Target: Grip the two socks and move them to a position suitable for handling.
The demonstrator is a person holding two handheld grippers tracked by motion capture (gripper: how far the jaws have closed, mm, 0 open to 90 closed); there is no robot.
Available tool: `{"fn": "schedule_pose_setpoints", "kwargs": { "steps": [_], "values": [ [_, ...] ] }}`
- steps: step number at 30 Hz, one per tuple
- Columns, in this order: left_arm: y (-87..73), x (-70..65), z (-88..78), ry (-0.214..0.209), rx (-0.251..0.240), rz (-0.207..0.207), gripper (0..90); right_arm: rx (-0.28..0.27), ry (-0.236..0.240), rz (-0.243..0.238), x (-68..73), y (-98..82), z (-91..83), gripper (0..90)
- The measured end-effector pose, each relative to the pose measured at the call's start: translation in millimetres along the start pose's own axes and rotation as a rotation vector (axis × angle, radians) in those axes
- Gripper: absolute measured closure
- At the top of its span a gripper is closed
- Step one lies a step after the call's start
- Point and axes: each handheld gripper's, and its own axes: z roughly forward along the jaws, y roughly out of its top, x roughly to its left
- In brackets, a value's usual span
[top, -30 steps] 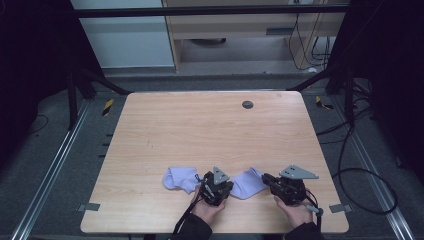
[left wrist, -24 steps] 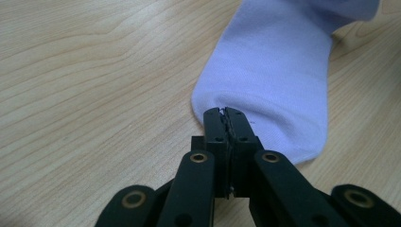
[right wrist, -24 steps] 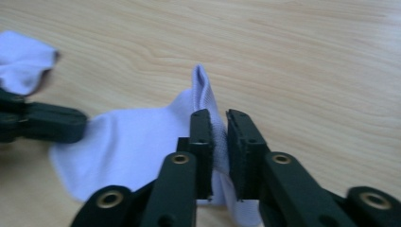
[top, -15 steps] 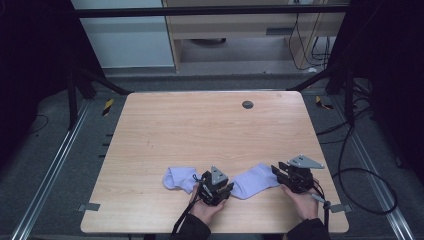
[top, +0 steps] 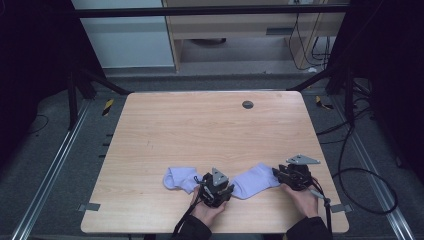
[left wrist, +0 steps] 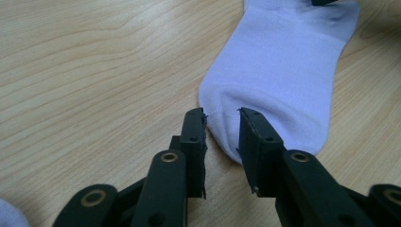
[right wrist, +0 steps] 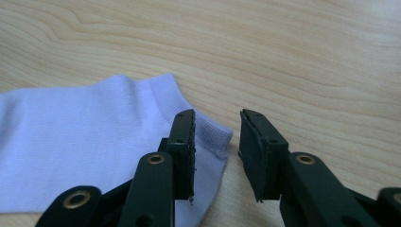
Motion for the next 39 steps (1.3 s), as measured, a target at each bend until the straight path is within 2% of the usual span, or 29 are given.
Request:
{"fn": "schedule_pose_setpoints", "kwargs": {
  "steps": [1, 2, 3, 4, 6, 9, 12, 15, 19, 20, 22, 26, 31, 32, 35, 39],
  "values": [
    [0.0, -0.5, 0.2, 0.002, 0.001, 0.001, 74.6, 0.006, -0.001, 0.001, -1.2, -0.2, 2.0, 69.4],
    [-0.4, -1.4, 1.2, 0.002, 0.004, 0.006, 78.3, 0.015, 0.002, -0.001, -2.4, -0.7, 3.8, 74.3],
    [-0.4, -1.4, 1.2, 0.002, 0.004, 0.006, 80.2, 0.015, 0.002, -0.001, -2.4, -0.7, 3.8, 74.3],
    [-0.8, -1.9, 1.8, 0.0, 0.005, 0.006, 82.6, 0.019, 0.013, -0.003, -1.7, -0.8, 3.8, 80.9],
    [-0.6, -1.8, 2.1, -0.006, 0.005, 0.005, 86.6, 0.022, 0.015, -0.008, -0.2, -0.7, 3.0, 86.2],
    [0.0, -0.3, 1.4, -0.015, -0.005, -0.002, 88.3, 0.022, 0.008, -0.018, 0.5, 0.8, -0.2, 87.4],
    [1.4, 1.5, -0.8, -0.019, -0.019, -0.004, 88.6, -0.008, 0.014, -0.013, 1.5, 3.0, -6.7, 87.5],
    [8.0, 7.7, -4.9, -0.019, -0.036, -0.007, 88.7, -0.039, 0.025, -0.016, 5.6, 3.1, -21.8, 87.6],
    [12.1, 10.6, -5.2, -0.02, -0.039, 0.003, 88.6, -0.04, 0.013, -0.008, 9.3, -0.7, -33.4, 87.5],
    [12.8, 11.0, -4.4, -0.019, -0.04, 0.003, 88.5, -0.018, 0.01, 0.002, 11.9, -4.6, -37.5, 87.4],
    [13.1, 11.9, -1.8, -0.017, -0.03, 0.012, 88.5, -0.001, 0.002, -0.006, 15.1, -9.1, -40.4, 87.3],
    [11.8, 12.2, 5.0, -0.02, -0.015, 0.024, 88.4, 0.032, -0.006, -0.02, 18.1, -15.6, -43.2, 87.0],
    [11.3, 13.9, 8.5, -0.013, -0.007, 0.027, 87.9, 0.057, -0.004, -0.012, 17.1, -18.4, -41.3, 86.5],
    [11.4, 15.1, 8.3, -0.015, -0.004, 0.028, 86.1, 0.069, -0.003, -0.021, 17.3, -19.5, -39.5, 84.0],
    [12.5, 16.4, 3.7, -0.018, -0.02, 0.03, 79.1, 0.054, -0.014, -0.03, 17.6, -19.9, -39.6, 76.0],
    [17.2, 20.3, -8.0, -0.02, -0.04, 0.04, 69.9, -0.006, -0.014, -0.017, 16.0, -16.1, -46.2, 67.3]
  ]
}}
